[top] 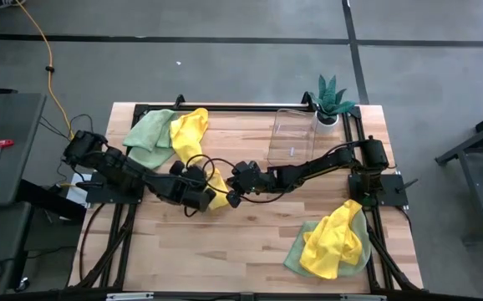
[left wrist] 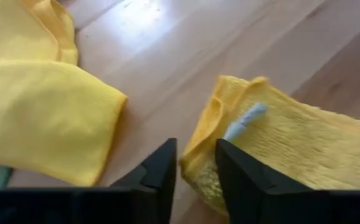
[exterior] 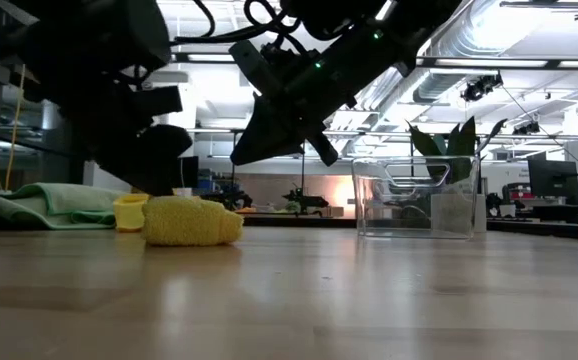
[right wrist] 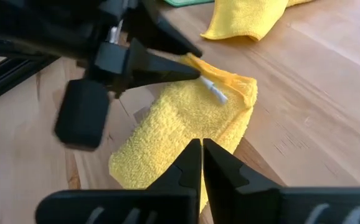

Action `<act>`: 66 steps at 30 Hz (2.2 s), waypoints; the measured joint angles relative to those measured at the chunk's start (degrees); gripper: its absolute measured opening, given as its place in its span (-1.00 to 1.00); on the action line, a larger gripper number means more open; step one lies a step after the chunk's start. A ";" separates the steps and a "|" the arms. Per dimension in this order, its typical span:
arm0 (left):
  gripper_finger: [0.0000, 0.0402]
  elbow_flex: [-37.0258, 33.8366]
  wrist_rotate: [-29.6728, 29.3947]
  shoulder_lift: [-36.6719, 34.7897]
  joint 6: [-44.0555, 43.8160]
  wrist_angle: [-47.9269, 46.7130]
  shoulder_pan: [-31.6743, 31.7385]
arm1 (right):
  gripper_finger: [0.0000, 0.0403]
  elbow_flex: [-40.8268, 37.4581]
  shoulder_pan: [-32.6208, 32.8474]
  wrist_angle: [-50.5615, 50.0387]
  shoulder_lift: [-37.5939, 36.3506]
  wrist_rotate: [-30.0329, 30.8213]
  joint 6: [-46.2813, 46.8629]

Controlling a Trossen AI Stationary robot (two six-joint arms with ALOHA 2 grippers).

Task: Fold microfiber towels
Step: Fold the middle yellow microfiber towel, then put the folded yellow microfiber towel into the transparent bin

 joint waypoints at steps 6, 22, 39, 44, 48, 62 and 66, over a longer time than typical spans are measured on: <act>-0.10 0.04 4.76 -3.91 9.64 -1.40 5.08 | -0.75 0.00 0.00 0.00 0.00 0.00 -0.02; 0.17 -4.82 12.41 -34.65 -6.07 -12.53 5.68 | -0.50 0.13 0.00 -12.54 -7.09 -0.73 -1.09; 0.17 -23.88 19.11 -32.44 -43.46 20.15 -4.80 | 0.11 -10.19 2.34 -23.44 -15.41 -7.78 11.78; 0.17 -19.45 21.22 -24.59 -42.82 20.68 -2.92 | 0.13 -10.19 2.31 -22.12 -15.35 -7.32 11.57; 0.17 -17.92 24.26 -17.68 -41.86 24.20 -0.56 | 0.13 -10.19 2.19 -21.84 -15.34 -7.28 11.54; 0.16 -17.39 30.28 -1.89 -42.55 42.02 8.37 | 0.13 -10.19 2.19 -20.29 -15.26 -7.07 10.43; 0.14 -17.12 28.97 -0.41 -42.93 43.76 9.50 | 0.13 -10.19 2.25 -19.79 -15.26 -6.72 10.43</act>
